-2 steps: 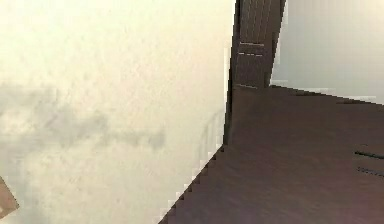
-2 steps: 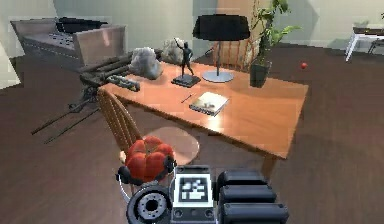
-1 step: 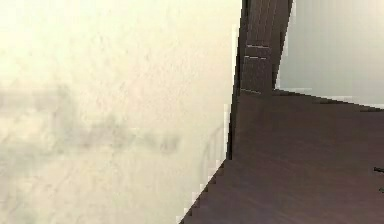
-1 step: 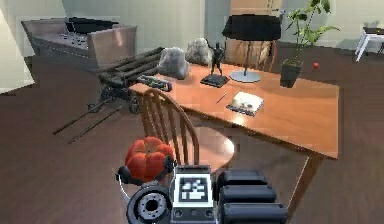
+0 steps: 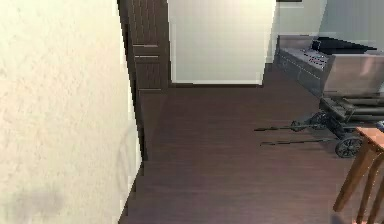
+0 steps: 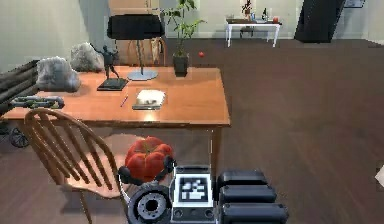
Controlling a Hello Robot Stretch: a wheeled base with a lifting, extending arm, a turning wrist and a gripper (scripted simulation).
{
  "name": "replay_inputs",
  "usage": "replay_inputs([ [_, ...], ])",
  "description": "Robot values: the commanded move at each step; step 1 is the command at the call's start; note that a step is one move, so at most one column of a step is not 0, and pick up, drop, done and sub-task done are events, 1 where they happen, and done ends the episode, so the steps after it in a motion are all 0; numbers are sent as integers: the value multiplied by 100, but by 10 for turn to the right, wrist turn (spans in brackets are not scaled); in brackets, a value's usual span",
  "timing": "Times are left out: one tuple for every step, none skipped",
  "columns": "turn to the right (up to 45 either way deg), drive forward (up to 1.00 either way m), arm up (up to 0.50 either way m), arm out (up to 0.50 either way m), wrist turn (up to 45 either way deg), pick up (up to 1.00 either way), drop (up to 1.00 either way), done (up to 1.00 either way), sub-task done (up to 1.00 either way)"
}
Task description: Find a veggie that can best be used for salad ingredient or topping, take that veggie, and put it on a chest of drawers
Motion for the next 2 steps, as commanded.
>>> replay_inputs([
  [0,100,0,0,0,0,0,0,0],
  [30,0,0,0,0,0,0,0,0],
])
